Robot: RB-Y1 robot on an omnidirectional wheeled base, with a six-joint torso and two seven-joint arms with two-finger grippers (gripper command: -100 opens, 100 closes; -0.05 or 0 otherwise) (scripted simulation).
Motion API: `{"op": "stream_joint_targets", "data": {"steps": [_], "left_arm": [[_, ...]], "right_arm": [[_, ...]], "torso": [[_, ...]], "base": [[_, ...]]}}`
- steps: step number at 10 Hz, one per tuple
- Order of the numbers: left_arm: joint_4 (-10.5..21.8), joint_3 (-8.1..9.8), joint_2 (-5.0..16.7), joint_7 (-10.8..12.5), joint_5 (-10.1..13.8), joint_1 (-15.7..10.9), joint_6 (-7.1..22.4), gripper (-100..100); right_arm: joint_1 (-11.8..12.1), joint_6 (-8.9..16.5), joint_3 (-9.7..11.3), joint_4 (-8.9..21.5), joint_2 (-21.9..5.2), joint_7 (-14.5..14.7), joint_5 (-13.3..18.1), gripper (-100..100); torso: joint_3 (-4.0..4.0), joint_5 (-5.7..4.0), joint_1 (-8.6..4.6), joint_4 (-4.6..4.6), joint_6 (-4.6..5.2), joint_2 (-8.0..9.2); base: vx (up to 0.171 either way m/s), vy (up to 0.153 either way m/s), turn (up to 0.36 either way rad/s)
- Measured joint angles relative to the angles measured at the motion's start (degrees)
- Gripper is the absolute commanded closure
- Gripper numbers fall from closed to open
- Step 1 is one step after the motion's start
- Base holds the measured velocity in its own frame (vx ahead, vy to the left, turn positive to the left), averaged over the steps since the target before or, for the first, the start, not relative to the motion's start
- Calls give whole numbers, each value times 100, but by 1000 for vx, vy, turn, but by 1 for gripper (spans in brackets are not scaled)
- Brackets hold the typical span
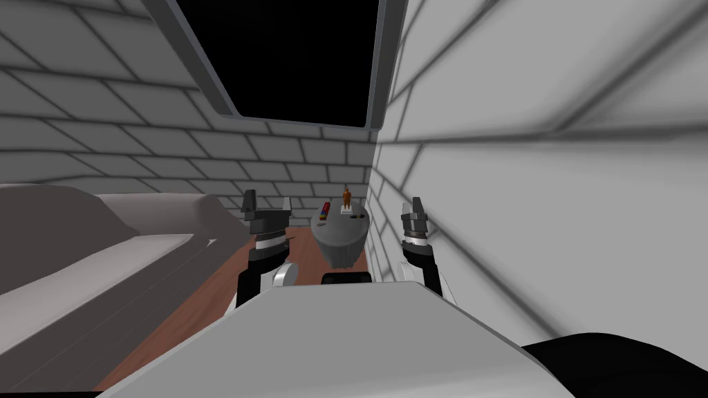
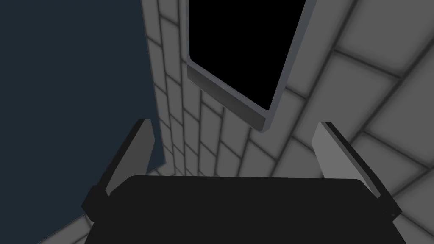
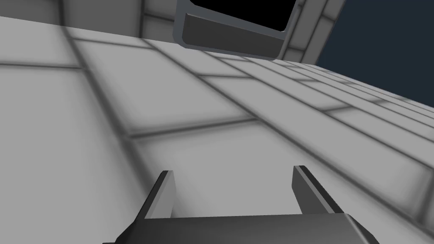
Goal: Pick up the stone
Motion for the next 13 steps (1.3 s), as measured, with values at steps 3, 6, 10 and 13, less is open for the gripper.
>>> {"op": "stream_joint_targets", "data": {"steps": [3,6,10,13], "left_arm": [[176,51,417,42,192,-69,249,-100],[416,178,786,89,467,-295,705,-100],[878,304,1323,188,992,-506,1407,-100],[1213,421,1610,276,1310,-688,1831,-100]], "right_arm": [[0,0,-1,0,-1,0,0,0],[0,0,0,0,-1,0,0,0],[-1,0,-1,0,-1,0,0,0],[0,0,-1,0,-1,0,0,0]], "torso": [[5,13,56,2,0,9],[5,7,29,2,1,8],[4,8,32,1,2,7],[1,5,19,0,-1,1]], "base": [[-29,139,-79],[-30,76,-87],[-31,81,-102],[-20,49,-128]]}}
